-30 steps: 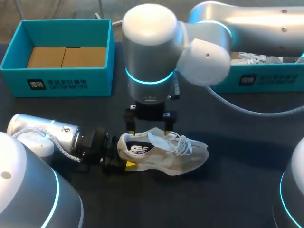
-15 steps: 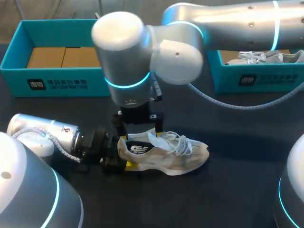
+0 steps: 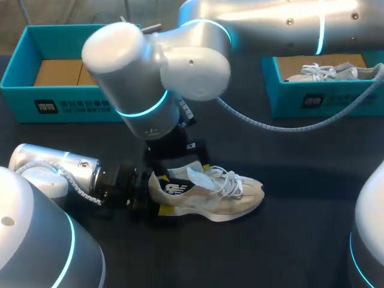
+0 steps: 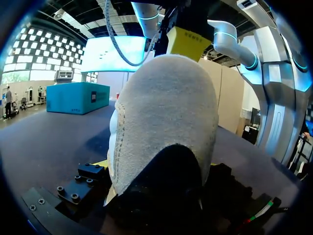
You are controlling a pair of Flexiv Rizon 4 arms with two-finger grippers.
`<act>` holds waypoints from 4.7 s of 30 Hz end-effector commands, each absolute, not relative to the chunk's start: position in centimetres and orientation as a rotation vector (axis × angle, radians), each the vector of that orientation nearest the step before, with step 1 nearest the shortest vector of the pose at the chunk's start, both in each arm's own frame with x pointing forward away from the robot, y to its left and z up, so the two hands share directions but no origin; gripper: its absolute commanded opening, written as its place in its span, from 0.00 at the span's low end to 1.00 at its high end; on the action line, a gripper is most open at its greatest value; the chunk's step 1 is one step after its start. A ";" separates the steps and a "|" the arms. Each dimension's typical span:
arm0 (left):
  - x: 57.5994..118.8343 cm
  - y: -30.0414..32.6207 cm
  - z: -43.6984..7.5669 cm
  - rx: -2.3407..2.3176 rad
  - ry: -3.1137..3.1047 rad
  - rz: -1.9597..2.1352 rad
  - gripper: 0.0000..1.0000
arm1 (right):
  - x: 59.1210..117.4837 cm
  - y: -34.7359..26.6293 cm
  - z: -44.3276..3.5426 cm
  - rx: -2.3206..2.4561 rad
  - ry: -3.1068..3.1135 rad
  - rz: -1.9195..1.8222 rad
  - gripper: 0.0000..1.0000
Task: Take the shoe out of the shoebox, open the shoe tongue, remove and reinsert the insole, then place the shoe into the shoebox
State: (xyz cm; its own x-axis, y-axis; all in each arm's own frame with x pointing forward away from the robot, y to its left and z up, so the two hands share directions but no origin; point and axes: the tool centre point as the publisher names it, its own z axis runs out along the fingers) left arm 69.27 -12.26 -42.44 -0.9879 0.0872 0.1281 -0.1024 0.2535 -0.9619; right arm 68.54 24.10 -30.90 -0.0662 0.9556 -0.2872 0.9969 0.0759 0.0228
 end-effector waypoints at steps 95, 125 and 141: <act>68.9 -12.5 -42.7 0.018 -2.363 1.830 0.00 | 69.4 18.4 -32.0 2.422 1.583 -0.036 0.24; 68.9 -12.5 -42.7 0.018 -2.363 1.830 0.00 | 65.8 10.5 -30.9 2.817 1.518 0.563 0.00; 68.9 -12.5 -42.7 0.018 -2.363 1.830 0.00 | 65.9 8.2 -32.7 2.875 1.586 0.716 0.00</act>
